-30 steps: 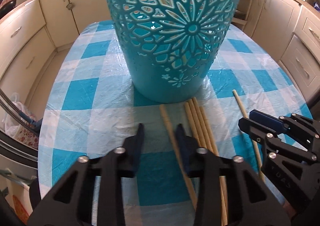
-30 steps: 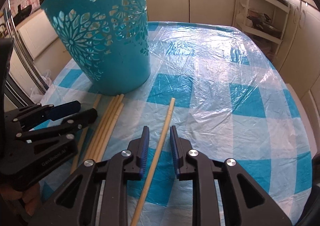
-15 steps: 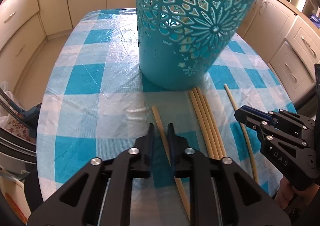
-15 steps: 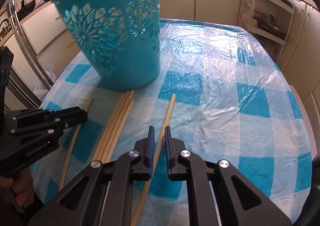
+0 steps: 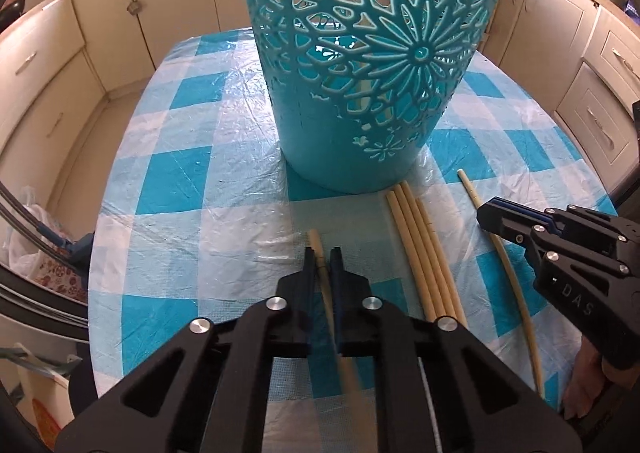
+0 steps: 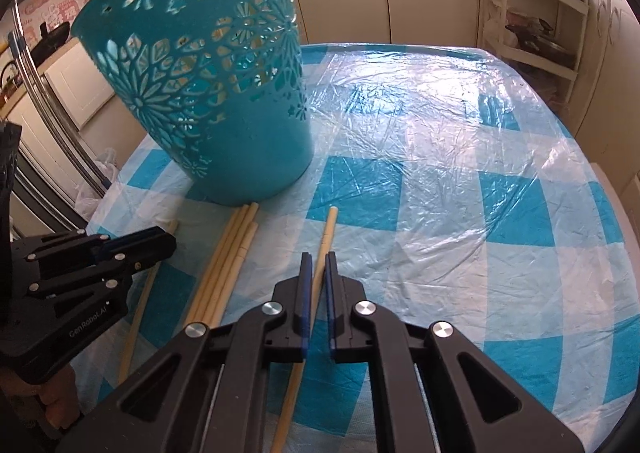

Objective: Organize utensils
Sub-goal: 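Grasp a wooden stick with the left tool while the right tool closes on another stick, then lift the stick over the teal basket and open the left tool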

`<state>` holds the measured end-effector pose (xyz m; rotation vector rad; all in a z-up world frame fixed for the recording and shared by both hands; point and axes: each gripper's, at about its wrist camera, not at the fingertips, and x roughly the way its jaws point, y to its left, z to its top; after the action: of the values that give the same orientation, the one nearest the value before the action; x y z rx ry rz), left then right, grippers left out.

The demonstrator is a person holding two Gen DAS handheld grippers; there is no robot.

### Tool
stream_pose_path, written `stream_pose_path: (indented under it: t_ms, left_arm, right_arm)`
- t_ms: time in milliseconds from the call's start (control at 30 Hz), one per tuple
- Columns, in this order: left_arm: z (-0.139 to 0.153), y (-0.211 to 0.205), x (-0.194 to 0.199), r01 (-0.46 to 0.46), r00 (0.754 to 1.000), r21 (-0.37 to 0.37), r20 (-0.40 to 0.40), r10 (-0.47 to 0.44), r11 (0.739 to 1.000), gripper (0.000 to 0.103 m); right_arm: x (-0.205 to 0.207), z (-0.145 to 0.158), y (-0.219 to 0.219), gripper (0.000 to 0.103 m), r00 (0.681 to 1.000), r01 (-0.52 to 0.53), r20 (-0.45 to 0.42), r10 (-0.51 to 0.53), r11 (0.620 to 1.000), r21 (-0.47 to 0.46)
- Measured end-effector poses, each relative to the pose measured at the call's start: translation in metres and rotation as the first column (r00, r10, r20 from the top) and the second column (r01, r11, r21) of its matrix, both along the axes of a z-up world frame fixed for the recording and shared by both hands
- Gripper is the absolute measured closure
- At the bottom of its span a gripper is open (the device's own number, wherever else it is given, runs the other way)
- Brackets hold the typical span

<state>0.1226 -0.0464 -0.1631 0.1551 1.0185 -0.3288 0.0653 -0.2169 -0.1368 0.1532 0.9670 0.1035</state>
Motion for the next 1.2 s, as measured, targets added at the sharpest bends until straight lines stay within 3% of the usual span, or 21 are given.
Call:
stream_pose_path:
  t_ms: [267, 600, 767, 933, 1200]
  left_arm:
    - [0.006, -0.005, -0.012, 0.025, 1.0, -0.014, 0.014, -0.025, 1.0, 0.098]
    - [0.038, 0.0, -0.03, 0.056, 0.996, -0.057, 0.075, -0.052, 0.997, 0.098]
    - [0.06, 0.009, -0.043, 0.095, 0.991, -0.126, 0.108, -0.082, 0.987, 0.098]
    - [0.099, 0.032, -0.052, 0.139, 0.984, -0.287, 0.149, -0.099, 0.948, 0.098]
    - [0.168, 0.054, -0.048, 0.165, 0.966, -0.449, 0.253, -0.053, 0.878, 0.098]
  right_arm:
    - [-0.002, 0.0, 0.006, 0.096, 1.0, -0.002, 0.008, 0.002, 1.0, -0.022]
    - [-0.003, -0.001, 0.008, 0.095, 1.0, -0.001, 0.012, 0.002, 1.0, -0.025]
    - [-0.004, -0.001, 0.01, 0.094, 1.0, -0.006, 0.014, 0.006, 1.0, -0.029]
    - [-0.004, -0.001, 0.015, 0.087, 1.0, -0.023, 0.017, 0.023, 0.999, -0.041]
    - [-0.004, -0.001, 0.015, 0.087, 1.0, -0.019, 0.019, 0.02, 0.999, -0.034]
